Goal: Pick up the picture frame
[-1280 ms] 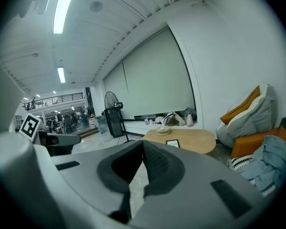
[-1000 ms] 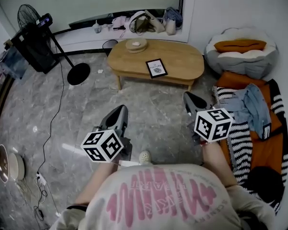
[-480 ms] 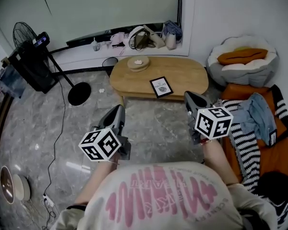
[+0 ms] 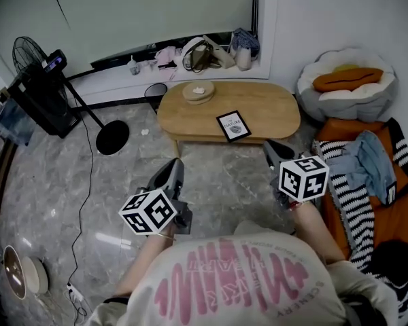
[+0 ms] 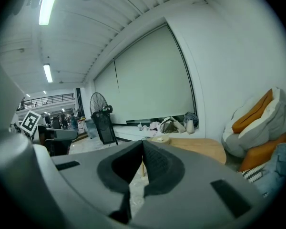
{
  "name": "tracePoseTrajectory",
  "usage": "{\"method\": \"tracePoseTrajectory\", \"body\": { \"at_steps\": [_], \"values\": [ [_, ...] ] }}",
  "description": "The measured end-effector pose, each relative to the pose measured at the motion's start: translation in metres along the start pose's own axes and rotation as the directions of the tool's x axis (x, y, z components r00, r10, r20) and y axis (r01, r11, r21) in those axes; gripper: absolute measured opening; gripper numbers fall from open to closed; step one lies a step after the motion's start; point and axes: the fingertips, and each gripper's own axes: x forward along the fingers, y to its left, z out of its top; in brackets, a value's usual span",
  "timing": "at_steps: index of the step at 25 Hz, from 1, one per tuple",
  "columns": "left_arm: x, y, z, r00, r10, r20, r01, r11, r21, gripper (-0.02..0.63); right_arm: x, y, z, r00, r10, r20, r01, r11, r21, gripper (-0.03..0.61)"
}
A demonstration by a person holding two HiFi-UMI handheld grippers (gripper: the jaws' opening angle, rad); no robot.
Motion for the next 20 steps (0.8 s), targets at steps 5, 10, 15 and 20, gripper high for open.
{"method": "tracePoseTrajectory", "body": {
  "at_steps": [5,10,15,20],
  "values": [
    [0.002,0.021,-0.013,0.999,0.038,-0.008,-0.038,0.999,-0.039,0.003,0.014,-0.007,-0.025,0.997,-0.009,-0.070,0.010,1.000,0.011,0.005],
    [0.017,0.036,-0.023,0.998,0.062,-0.024,-0.063,0.997,-0.053,0.003,0.041,-0.014,-0.035,0.994,0.014,-0.108,-0.012,1.000,0.019,0.005],
    [0.046,0.052,-0.021,0.996,0.080,-0.049,-0.083,0.995,-0.052,0.003,0.077,-0.028,-0.030,0.991,0.033,-0.131,-0.030,0.999,0.025,0.005],
    [0.088,0.066,-0.004,0.995,0.089,-0.044,-0.092,0.994,-0.056,0.003,0.120,-0.051,-0.011,0.990,0.046,-0.133,-0.041,0.998,0.037,0.005]
  ]
}}
